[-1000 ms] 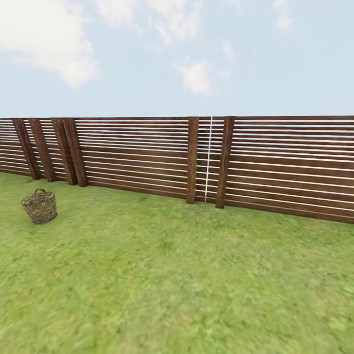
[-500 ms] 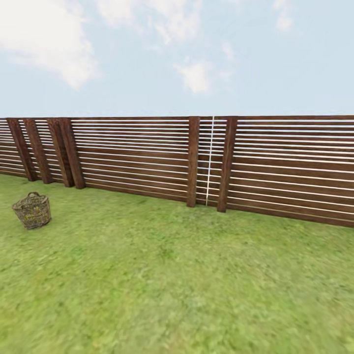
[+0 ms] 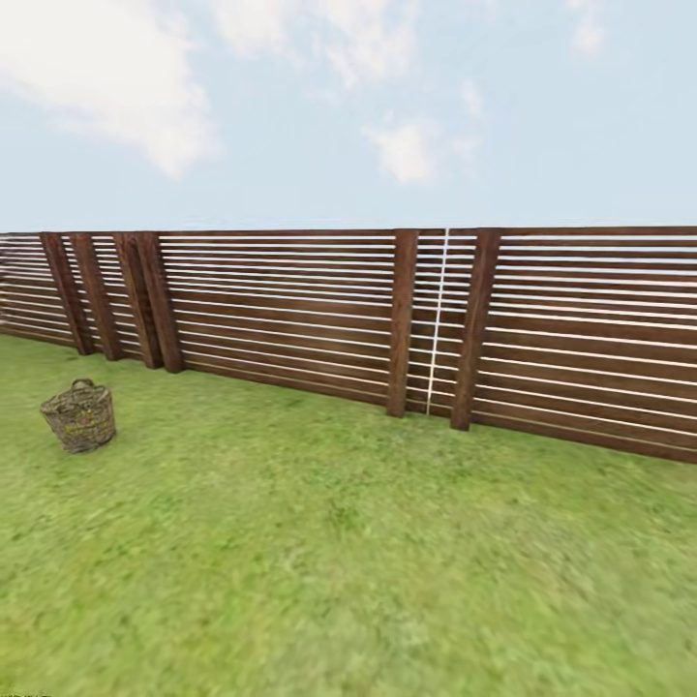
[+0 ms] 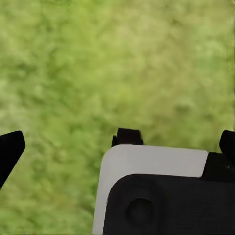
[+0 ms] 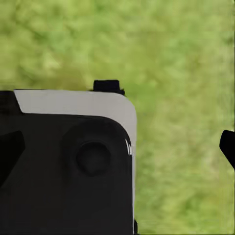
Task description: Take the three Easter eggs out of the wicker basket on the lawn in the garden, then place them on the lawn next to a single tree (choose any tree) so that all three eggs are next to the same tree and none are left in the basket.
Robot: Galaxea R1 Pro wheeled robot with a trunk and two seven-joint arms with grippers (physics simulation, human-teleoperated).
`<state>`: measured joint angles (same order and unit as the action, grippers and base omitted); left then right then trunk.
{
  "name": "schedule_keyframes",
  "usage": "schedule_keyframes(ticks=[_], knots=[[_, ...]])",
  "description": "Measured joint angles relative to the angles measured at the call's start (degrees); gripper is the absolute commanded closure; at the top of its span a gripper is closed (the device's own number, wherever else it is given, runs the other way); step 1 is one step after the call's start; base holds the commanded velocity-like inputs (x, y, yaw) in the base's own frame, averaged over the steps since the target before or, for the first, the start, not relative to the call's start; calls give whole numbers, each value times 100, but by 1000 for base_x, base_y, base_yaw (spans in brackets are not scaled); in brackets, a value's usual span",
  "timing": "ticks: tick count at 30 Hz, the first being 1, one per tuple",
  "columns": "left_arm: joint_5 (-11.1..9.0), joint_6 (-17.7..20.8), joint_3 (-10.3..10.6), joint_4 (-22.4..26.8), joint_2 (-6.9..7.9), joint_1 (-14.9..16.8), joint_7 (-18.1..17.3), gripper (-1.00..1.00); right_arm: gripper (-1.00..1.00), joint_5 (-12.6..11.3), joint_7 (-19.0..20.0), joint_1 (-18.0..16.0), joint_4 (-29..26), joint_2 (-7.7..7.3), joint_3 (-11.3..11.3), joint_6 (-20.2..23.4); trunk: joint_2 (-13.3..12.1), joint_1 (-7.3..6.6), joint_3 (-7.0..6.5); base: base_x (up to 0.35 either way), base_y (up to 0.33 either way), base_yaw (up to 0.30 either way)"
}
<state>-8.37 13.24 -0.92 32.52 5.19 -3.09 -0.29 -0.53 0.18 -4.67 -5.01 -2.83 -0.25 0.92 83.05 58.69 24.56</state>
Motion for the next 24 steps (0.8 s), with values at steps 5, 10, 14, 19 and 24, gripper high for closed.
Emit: schedule_keyframes(ticks=[5,10,14,19,24], knots=[[-152,1474,-16,1775,32,0,-7,-100,-100,-19,-79,-26,-2789,-335,-12,2094,0,0,0,336,1,298],[-172,2607,-286,3313,22,92,78,-100,-100,-65,-264,-525,-5786,-294,-15,4429,0,0,11,337,0,289],[-292,2772,-807,3724,17,190,65,-100,-100,-63,-451,-1363,-5554,61,-5,4582,0,0,26,339,0,285],[-329,2814,-933,3795,33,367,54,-100,-100,-22,-1490,-2546,-3545,372,14,3887,-1,0,31,339,0,291],[-325,2821,-945,3659,20,399,62,-100,-100,-50,-1892,-2770,-3161,659,397,3990,-1,0,32,340,0,293]])
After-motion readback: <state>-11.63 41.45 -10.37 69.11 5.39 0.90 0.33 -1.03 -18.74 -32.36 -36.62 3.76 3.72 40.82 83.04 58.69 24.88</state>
